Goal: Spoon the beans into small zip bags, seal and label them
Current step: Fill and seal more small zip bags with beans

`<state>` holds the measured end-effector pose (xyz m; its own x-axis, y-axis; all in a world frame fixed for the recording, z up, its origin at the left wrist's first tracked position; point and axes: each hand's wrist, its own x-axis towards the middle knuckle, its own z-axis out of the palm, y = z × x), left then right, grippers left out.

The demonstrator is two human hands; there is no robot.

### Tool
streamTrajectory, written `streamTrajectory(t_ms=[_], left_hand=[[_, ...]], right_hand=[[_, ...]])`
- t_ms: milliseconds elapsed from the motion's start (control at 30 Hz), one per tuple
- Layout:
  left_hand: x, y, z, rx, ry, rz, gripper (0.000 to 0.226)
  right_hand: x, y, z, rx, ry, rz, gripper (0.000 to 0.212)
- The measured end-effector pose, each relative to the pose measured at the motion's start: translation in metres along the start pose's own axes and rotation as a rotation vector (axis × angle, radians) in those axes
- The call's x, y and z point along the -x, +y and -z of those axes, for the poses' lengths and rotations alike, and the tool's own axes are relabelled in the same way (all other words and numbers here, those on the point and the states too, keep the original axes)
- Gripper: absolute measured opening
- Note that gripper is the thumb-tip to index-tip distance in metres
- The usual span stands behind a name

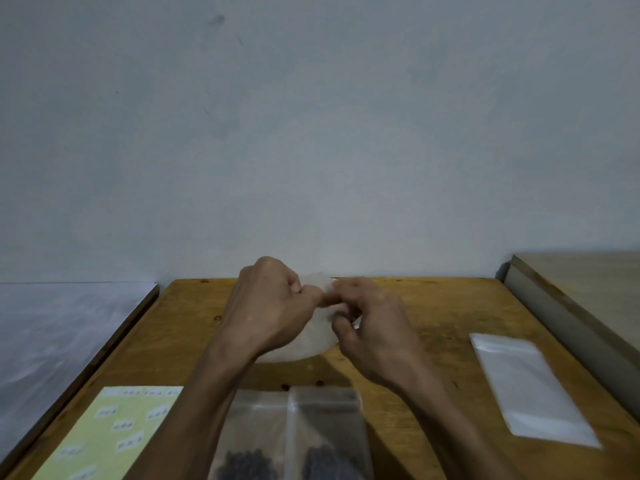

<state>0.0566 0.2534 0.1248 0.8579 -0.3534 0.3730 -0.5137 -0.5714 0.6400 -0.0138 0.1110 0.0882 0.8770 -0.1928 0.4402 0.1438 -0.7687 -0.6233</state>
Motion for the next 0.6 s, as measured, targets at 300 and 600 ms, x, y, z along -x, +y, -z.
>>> streamTrajectory(t_ms=[300,600], left_hand=[[0.005,-0.021,0.009,-0.175,-0.451,-0.161,0.118],[-0.016,-0.058,-0.011,-0.211,-0.365,-0.03,0.1]], right_hand=[[-0.014,0.022,-0.01,-0.375,-0.08,-0.237,0.026],[-0.013,0.037,0.005,-0.004,0.149,-0.33,0.03]])
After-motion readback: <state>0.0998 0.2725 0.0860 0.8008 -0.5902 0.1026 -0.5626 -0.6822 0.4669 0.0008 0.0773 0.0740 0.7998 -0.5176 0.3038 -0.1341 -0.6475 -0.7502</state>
